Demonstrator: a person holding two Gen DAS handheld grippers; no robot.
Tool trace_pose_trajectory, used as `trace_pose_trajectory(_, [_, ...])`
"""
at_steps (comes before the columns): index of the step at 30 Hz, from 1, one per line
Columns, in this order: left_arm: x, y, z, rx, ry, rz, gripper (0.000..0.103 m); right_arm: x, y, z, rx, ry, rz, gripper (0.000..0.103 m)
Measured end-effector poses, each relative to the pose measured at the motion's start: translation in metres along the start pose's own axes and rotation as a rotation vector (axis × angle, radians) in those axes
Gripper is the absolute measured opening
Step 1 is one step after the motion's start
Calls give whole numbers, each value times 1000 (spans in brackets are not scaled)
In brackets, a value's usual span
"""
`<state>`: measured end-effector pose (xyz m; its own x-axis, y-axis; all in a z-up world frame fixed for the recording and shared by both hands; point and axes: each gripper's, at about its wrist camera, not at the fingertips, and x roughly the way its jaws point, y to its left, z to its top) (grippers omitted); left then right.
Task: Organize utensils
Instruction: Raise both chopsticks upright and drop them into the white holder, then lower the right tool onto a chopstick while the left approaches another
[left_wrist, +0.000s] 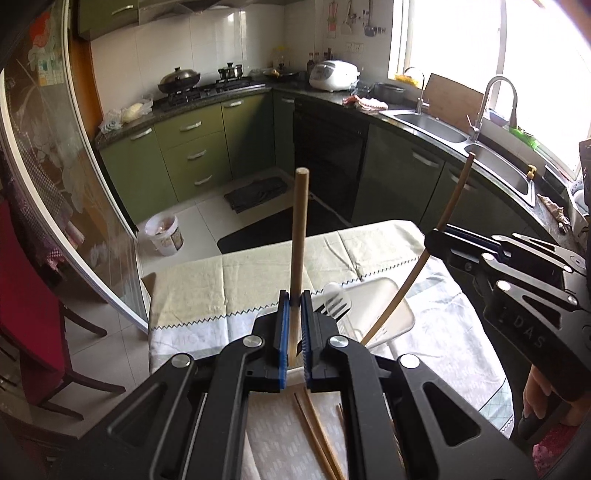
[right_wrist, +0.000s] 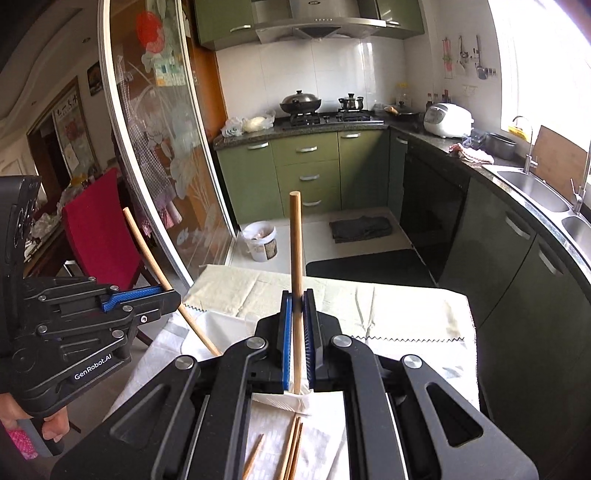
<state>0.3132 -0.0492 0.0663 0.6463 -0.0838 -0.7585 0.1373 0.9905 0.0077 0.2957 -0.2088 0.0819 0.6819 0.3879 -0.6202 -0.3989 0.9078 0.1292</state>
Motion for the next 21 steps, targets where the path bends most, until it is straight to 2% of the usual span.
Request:
trace_pose_trajectory(3, [8, 4, -5, -10, 38, -1, 9, 13, 1, -5, -7, 32, 0, 8])
trace_pose_trajectory(5, [11, 7, -6, -16, 52, -3, 24, 17, 2, -8, -9, 43, -1, 15])
trace_pose_trajectory(6, [11, 7, -8, -20, 57, -5, 28, 17, 2, -10, -10, 45, -2, 16])
trace_pose_trajectory(12, [-4, 8, -14, -29, 45, -15, 29, -10, 3, -16, -12, 19, 14, 17])
trace_pose_trajectory(15, [-20, 8, -23, -30, 42, -24, 29, -37, 0, -25, -13, -12, 27, 27])
trace_pose_trajectory(17, [-28, 10, -35, -33, 58, -33, 31, -53, -5, -38, -9, -11, 30, 29])
trace_pose_trajectory(18, [-31, 11, -42, -34, 70, -38, 34, -59, -9, -48, -6, -4, 34, 29])
trace_pose_trajectory(20, [-31, 14, -60, -50, 100, -43, 51, -65, -18, -70, 2, 31, 25, 29])
trace_pose_trajectory(21, [-28, 14, -71, -59, 123, -47, 52, -65, -23, -81, 8, 56, 18, 29])
